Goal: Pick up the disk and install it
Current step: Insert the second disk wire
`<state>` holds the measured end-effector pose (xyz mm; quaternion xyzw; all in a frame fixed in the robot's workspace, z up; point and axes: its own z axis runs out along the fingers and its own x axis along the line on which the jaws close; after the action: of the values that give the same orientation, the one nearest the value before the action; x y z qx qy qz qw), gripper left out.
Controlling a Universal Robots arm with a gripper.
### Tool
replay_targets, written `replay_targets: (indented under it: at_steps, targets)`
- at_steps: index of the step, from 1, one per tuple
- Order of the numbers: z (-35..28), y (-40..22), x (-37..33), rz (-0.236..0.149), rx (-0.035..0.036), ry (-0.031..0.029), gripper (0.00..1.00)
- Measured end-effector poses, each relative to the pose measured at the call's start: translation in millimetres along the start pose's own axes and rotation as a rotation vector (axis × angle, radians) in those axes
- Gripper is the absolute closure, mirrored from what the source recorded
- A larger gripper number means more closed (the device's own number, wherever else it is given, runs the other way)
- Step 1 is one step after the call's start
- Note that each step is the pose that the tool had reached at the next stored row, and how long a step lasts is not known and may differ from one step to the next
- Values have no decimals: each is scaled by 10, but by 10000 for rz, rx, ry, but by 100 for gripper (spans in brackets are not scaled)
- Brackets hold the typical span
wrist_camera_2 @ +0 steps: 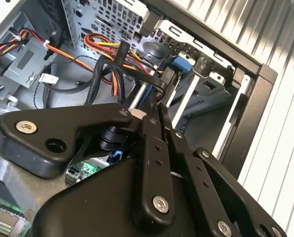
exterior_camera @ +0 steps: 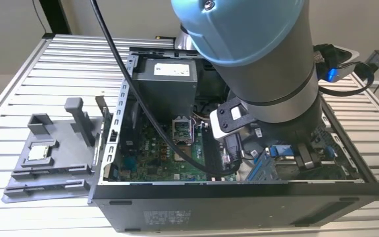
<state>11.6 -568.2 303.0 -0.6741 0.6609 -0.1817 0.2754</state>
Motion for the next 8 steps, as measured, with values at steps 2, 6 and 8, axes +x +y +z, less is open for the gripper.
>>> replay_targets:
  at_steps: [2,6,8]
  targets:
    - [5,-3,-1,-1,0,-2,100]
    - [12,-10,-1,-1,0,0,100]
    - [13,-10,-1,-2,0,0,100]
